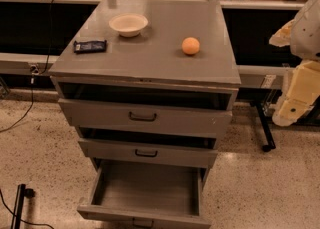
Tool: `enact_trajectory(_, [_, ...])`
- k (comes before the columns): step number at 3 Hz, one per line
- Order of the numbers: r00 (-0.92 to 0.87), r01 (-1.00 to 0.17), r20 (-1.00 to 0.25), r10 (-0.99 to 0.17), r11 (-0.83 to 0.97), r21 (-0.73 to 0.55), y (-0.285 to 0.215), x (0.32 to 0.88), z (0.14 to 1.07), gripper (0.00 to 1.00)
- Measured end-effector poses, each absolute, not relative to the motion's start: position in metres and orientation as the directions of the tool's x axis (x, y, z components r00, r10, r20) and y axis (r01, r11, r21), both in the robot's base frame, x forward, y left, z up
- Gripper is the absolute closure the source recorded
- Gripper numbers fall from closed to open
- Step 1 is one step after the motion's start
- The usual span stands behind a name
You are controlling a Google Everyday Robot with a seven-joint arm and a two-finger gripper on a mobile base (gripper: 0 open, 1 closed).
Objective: Place orange into bottom drawer
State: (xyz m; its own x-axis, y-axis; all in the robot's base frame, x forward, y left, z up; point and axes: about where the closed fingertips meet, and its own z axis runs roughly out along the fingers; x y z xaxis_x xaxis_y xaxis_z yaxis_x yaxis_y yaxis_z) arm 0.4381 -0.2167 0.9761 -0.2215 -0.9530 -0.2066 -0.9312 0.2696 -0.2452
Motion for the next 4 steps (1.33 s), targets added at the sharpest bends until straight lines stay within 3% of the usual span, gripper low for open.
enact_trajectory(2, [-0.202, -0.926, -0.223, -0.954, 0.26, -0.273, -0.218, 0.446, 0.981, 0.0])
enact_trajectory(4, [-0.181, -0.835, -0.415, -0.892, 0.362, -0.414, -0.211, 0.562, 0.99, 0.0])
